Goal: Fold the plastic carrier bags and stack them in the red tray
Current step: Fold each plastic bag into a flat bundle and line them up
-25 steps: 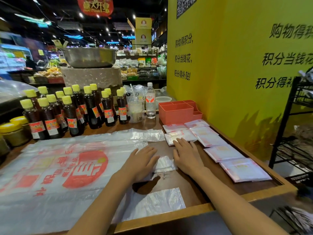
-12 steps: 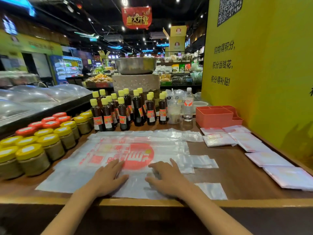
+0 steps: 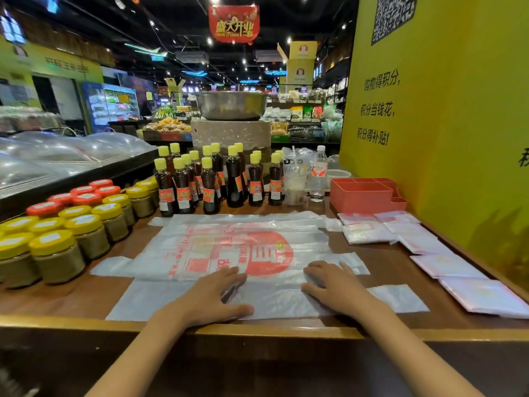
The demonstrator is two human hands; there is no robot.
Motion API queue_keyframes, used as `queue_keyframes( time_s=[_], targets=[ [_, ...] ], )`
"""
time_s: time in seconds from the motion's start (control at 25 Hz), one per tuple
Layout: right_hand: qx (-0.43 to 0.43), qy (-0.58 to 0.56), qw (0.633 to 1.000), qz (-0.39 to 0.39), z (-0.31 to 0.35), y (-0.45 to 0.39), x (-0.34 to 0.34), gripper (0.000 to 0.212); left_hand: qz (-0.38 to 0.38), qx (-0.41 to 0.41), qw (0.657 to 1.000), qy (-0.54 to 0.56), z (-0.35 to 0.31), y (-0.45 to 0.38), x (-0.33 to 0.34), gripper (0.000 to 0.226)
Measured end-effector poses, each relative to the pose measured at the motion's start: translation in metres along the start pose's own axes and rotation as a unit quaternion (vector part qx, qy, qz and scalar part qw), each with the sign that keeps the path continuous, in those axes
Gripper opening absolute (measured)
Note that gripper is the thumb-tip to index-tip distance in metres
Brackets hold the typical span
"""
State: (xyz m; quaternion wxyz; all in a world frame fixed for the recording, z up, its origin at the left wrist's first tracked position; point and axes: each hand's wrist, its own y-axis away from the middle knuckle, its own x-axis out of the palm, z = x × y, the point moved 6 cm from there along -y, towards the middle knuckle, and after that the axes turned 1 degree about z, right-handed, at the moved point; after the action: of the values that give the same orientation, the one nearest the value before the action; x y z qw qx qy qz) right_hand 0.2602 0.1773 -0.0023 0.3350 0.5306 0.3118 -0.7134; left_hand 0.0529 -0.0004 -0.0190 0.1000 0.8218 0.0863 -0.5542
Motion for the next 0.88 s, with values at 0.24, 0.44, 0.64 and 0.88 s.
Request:
queue_keyframes(
  time_s=[0.24, 0.44, 0.64, 0.88],
  targets=[
    [-0.007, -0.071, 0.996, -0.063, -0.018, 0.019, -0.009, 0.055, 0.017, 0.008, 1.0, -0.005, 0.003, 0.014, -0.012, 0.087],
    [-0.056, -0.157, 0.985, 0.045, 0.0, 0.034, 0.004, 0.057, -0.021, -0.005, 0.999, 0.039, 0.022, 0.022, -0.015, 0.069],
    [-0.042, -0.084, 0.995, -0.024, 0.002, 0.027, -0.006, 0.03, -0.024, -0.001, 1.0, 0.02, 0.028, 0.027, -0.02, 0.074],
    [0.019, -0.159, 0.986, -0.051, -0.001, 0.009, -0.015, 0.016, -0.037, -0.008, 0.998, -0.056, 0.03, 0.039, -0.034, 0.065]
  ],
)
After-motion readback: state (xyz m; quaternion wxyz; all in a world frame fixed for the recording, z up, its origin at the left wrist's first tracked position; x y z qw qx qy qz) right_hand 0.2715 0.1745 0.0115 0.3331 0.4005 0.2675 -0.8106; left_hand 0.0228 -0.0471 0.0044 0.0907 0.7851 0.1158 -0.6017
